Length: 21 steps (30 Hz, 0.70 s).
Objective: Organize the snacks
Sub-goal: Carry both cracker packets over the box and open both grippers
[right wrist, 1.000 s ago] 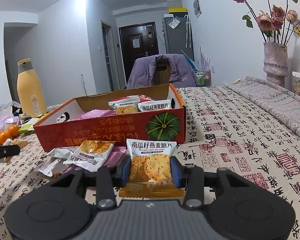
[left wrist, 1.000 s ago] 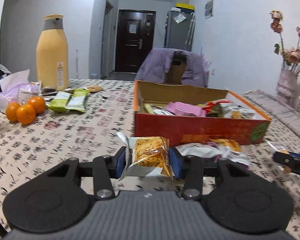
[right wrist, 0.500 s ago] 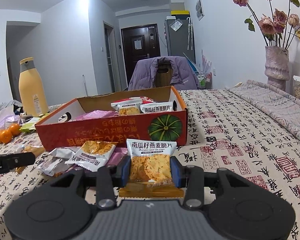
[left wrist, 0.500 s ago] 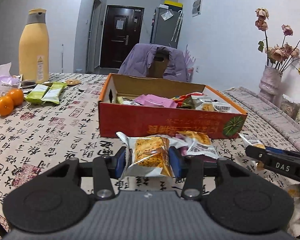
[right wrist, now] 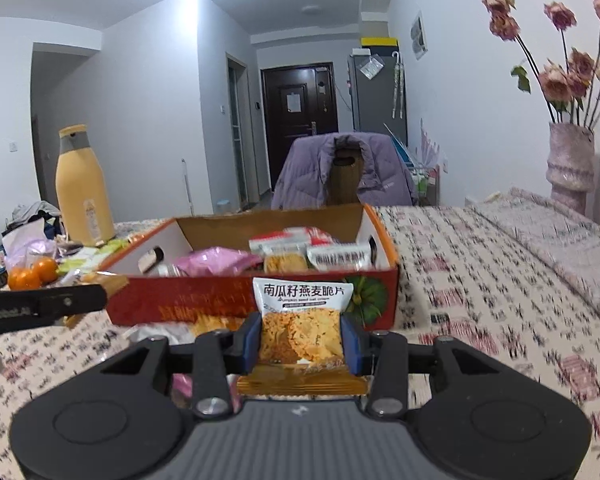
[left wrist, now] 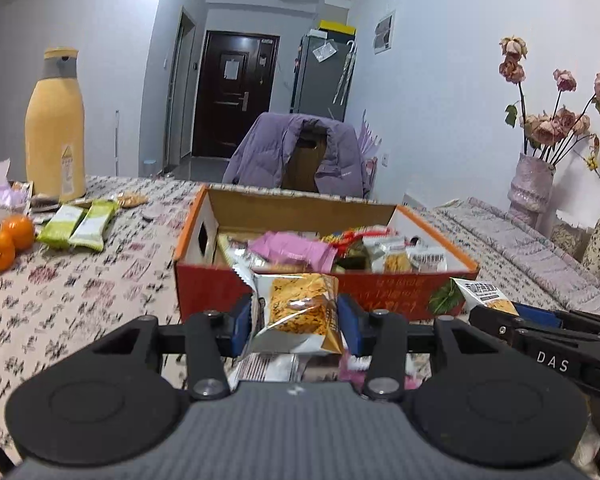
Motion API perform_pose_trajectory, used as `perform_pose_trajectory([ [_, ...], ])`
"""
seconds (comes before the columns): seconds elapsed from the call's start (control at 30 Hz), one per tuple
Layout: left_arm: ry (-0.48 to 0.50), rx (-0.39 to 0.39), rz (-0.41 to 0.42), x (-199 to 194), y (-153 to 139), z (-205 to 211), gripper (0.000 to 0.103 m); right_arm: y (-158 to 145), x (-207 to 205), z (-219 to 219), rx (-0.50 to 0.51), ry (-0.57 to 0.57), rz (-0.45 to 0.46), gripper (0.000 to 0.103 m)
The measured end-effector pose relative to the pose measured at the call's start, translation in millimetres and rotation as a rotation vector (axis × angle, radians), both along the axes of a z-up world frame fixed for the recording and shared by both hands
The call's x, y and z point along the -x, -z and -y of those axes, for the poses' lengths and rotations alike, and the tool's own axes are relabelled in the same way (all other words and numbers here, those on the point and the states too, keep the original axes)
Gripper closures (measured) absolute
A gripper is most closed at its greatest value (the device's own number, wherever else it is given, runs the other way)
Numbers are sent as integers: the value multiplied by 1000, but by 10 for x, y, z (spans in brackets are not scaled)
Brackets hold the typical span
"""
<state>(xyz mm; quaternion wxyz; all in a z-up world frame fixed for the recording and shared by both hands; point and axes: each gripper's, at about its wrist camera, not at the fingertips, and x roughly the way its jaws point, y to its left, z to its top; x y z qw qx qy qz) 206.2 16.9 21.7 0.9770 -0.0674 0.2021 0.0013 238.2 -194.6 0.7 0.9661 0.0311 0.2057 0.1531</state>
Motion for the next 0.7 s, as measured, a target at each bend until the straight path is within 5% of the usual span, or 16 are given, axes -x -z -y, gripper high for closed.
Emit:
perform_pose_trajectory([
  [0.7,-24,-12,69,-804,-479,-71,57,-650,-794,-419,5,-21,66,62],
])
